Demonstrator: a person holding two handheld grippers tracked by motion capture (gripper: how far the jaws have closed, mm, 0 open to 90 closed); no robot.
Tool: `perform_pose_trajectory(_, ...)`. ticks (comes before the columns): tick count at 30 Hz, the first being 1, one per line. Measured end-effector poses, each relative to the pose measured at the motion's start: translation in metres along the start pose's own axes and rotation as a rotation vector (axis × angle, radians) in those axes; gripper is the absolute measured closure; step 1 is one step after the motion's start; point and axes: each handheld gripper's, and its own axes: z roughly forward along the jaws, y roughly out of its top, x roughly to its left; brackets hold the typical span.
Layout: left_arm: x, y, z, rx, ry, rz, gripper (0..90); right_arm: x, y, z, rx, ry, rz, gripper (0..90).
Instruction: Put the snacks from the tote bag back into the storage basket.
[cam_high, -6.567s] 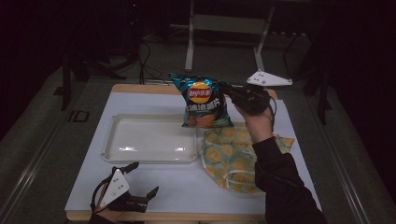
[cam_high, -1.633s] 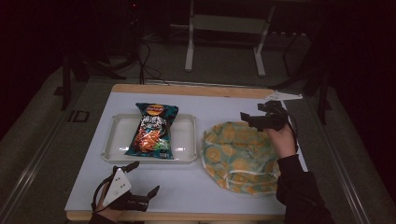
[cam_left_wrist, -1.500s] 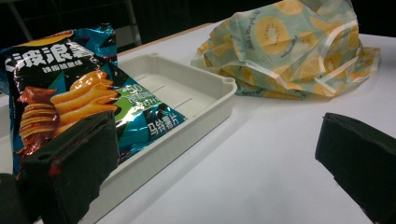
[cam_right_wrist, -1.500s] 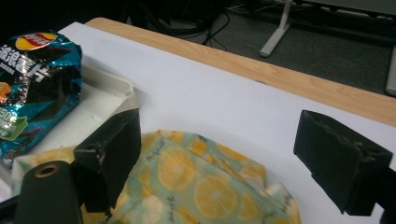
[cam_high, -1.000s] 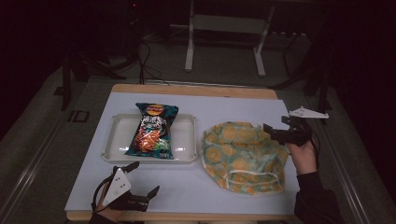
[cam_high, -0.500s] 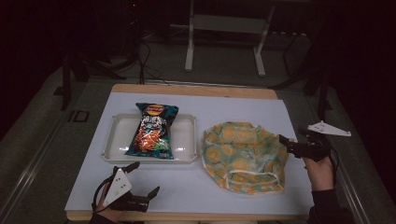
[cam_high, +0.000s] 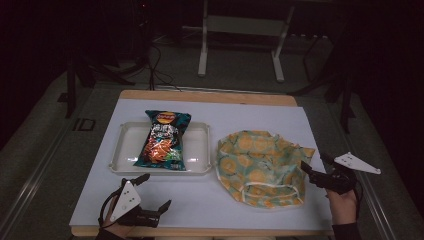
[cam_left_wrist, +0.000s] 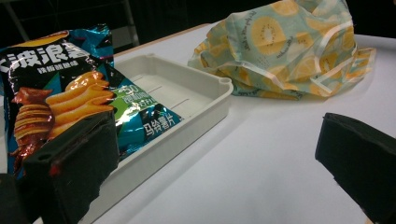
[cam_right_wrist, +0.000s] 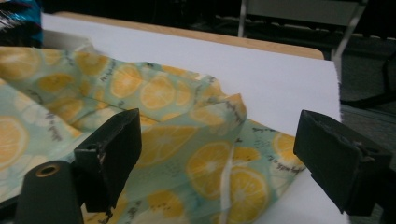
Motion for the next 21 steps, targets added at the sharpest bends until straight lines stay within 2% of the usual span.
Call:
perform_pose_trajectory(5,0.0,0.0,0.001,0.006,-0.005,0.001,0.1,0.005,-0.007,-0.002,-0.017,-0.019,-0.003,15.0)
perform_pose_trajectory(8,-0.001,0.0,0.0,0.009,-0.008,0.006,0.1,0.009,-0.009,-0.002,-0.028,-0.031,-0.023,14.7)
perform_pose_trajectory(11,-0.002,0.0,-0.001,0.009,-0.012,0.005,0.1,0.012,-0.013,-0.001,-0.048,-0.029,-0.041,14.6)
perform_pose_trajectory(21,-0.002,0.0,0.0,0.013,-0.02,0.007,0.1,0.017,-0.018,0.004,-0.057,-0.024,-0.06,14.5)
